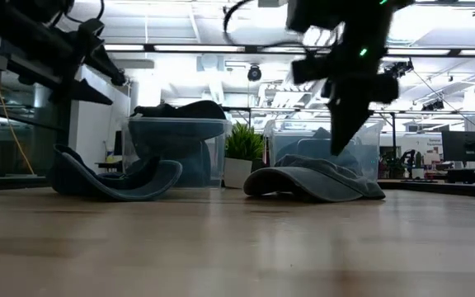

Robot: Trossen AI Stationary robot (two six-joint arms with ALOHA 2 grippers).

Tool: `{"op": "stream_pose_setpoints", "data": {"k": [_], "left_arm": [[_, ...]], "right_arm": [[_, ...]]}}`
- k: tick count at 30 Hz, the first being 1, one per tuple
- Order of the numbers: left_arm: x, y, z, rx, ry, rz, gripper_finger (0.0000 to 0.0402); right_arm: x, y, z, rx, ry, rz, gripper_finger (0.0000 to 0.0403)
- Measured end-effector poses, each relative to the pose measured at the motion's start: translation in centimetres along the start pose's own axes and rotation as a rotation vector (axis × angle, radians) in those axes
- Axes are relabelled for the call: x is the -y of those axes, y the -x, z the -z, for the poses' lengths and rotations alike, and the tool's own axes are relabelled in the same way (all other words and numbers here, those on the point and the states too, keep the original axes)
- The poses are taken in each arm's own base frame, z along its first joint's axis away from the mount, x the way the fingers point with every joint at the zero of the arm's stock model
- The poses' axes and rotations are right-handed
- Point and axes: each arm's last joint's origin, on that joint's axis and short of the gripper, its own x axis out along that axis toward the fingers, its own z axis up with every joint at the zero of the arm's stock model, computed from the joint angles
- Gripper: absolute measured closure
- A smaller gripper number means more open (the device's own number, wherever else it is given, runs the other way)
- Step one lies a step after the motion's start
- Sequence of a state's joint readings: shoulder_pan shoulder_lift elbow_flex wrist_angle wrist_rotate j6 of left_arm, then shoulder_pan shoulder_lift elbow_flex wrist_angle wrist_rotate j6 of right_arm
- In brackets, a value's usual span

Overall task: Pick & Place hat
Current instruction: Put the gray cap into the right transparent bin

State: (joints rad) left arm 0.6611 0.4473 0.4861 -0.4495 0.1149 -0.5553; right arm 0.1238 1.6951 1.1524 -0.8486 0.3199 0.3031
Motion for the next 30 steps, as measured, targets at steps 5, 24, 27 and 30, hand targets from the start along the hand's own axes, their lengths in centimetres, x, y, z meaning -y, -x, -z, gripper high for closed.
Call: {"op": "stream_pose_setpoints", "data": {"k": [5, 24, 27, 30], "left_arm": [[1.0, -0.4, 0.7, 0.001, -0.038, 0.066, 0.0104], [6.6, 0.3, 4.8, -0.053, -0.197, 0.251, 0.0104], [7.4, 0.2, 5.5, -0.062, -0.224, 0.262, 0.0104], [8.1, -0.1, 6.1, -0.067, -0.246, 0.268, 0.0104]], "right_arm": [[-1.0, 2.6, 2.2, 0.096, -0.002, 0.011, 0.0402], [-8.5, 2.0, 10.1, 0.783, -0.004, -0.207, 0.0402], [-8.9, 1.1, 9.6, 0.784, 0.030, -0.193, 0.0401], [-9.3, -0.2, 9.1, 0.774, 0.064, -0.205, 0.0388]]}}
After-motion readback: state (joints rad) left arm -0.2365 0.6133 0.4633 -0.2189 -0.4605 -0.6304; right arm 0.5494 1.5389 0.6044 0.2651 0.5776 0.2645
